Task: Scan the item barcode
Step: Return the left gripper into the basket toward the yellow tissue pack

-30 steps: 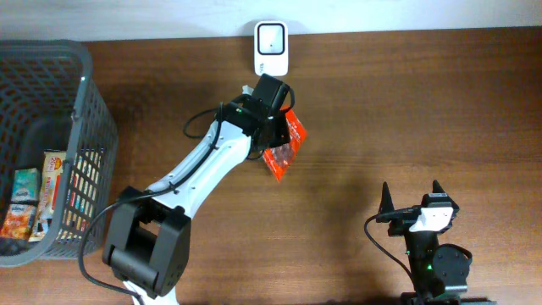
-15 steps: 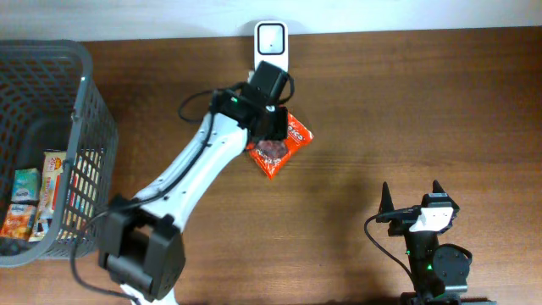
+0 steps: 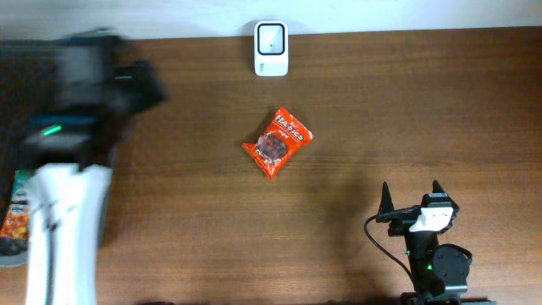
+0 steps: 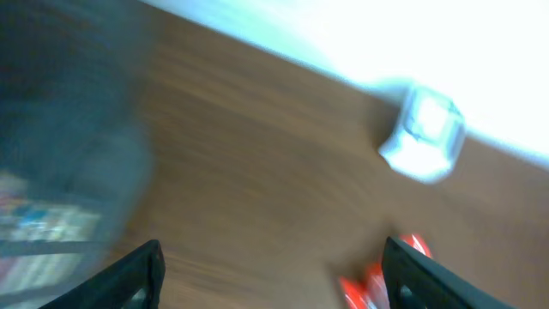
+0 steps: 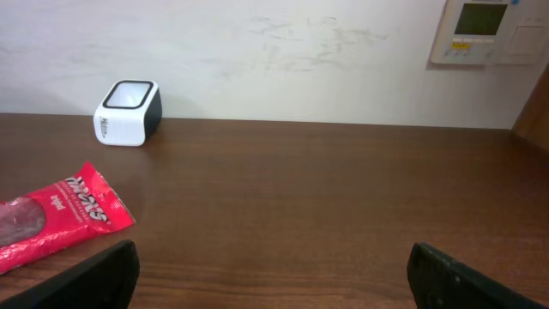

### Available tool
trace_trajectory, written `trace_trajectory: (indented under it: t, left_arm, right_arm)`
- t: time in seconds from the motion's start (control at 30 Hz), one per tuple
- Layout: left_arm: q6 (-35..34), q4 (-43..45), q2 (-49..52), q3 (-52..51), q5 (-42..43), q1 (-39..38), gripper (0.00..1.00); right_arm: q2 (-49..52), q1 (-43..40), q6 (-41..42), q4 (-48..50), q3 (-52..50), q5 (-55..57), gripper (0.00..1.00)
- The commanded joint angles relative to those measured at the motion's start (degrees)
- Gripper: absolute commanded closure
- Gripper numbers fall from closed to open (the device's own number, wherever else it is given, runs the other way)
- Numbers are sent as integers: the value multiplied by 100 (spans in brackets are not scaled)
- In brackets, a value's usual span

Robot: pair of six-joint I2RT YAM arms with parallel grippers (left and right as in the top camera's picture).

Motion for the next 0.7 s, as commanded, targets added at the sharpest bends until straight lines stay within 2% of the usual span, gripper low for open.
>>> trace_trajectory:
  t: [0.0,0.1,0.13,0.2,0.27,0.4,0.5,0.57,0.67]
  left_arm:
    - [68,-15,-533,94,-92,1609,18]
    - [68,-162,-514,72,-83,2743,18]
    - [68,-212,-487,52,-85,2909,18]
    - [66,-472,-369,4,-101,3377,26]
    - [66,-503,-245,-129,-103,3713,25]
    - [72,-498,96,-382,-107,4052,26]
    - [72,-409,437,-553,-481,4098,34]
    - [74,-310,715,-612,-896,4098,30]
    - [396,-249,1115,-612,-931,4092,28]
  right_arm:
    - [-44,-37,-9,-17,-52,52,1]
    - [-44,-37,-9,-17,-52,52,1]
    - [-44,-37,-9,-17,-52,50,1]
    - [-44,-37,-9,-17,-52,50,1]
    - [-44,-37,-9,-17,-52,52,2]
    - [-44,-37,-9,-17,-52,52,1]
    - [-44,-37,-9,-17,-52,50,1]
    - [-44,-37,-9,-15,-52,52,1]
    - [-44,-37,-9,-17,-52,52,1]
